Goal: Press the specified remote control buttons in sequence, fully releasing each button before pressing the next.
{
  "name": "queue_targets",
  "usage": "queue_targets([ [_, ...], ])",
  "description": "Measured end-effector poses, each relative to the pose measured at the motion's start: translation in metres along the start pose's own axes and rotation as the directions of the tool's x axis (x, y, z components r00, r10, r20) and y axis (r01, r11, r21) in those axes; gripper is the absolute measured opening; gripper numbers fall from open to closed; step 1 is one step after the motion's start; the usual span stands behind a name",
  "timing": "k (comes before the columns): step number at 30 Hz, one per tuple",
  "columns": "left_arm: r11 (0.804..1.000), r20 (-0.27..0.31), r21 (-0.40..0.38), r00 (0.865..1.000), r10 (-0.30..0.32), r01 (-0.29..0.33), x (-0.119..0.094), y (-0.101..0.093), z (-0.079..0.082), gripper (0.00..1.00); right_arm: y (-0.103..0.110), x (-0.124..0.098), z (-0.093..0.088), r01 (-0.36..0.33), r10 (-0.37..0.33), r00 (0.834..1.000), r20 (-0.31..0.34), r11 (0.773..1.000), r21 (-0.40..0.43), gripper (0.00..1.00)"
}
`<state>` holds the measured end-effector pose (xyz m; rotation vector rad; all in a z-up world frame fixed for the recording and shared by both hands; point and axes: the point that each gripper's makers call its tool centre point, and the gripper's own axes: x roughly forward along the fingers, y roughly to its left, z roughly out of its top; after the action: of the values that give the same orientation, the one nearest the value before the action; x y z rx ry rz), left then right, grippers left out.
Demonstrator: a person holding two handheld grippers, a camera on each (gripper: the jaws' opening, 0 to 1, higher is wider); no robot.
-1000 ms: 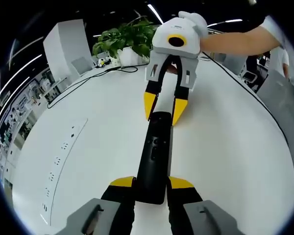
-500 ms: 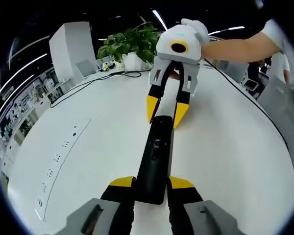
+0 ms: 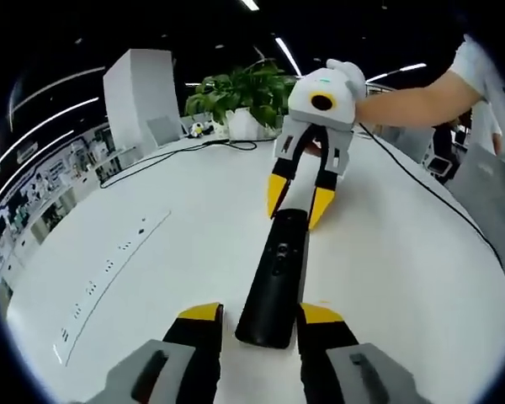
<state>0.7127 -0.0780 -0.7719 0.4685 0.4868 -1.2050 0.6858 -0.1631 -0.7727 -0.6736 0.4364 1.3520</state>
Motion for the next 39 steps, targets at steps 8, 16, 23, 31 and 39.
queue_targets([
  [8, 0.998, 0.077, -0.07, 0.997, 0.0, 0.005, -0.002, -0.007, -0.003, 0.46, -0.004, -0.002, 0.0, 0.053, -0.054, 0.998, 0.038, 0.998, 0.032, 0.27],
  [16, 0.991, 0.133, -0.129, 0.99, 0.036, -0.019, -0.003, -0.01, -0.001, 0.49, -0.008, -0.001, -0.001, 0.077, -0.09, 0.993, 0.081, 0.986, 0.146, 0.37],
  [23, 0.988, 0.155, -0.148, 0.985, 0.069, -0.046, -0.003, -0.012, 0.001, 0.5, -0.007, -0.001, 0.005, 0.134, -0.176, 0.972, 0.158, 0.96, 0.248, 0.5],
  [31, 0.974, 0.197, -0.21, 0.971, 0.133, -0.09, -0.008, -0.017, 0.001, 0.5, -0.018, -0.013, 0.015, 0.249, -0.338, 0.909, 0.243, 0.91, 0.332, 0.59],
  [39, 0.922, 0.282, -0.288, 0.898, 0.339, -0.257, -0.028, -0.005, 0.017, 0.62, -0.045, -0.036, 0.015, 0.452, -0.563, 0.789, 0.245, 0.803, 0.388, 0.74],
])
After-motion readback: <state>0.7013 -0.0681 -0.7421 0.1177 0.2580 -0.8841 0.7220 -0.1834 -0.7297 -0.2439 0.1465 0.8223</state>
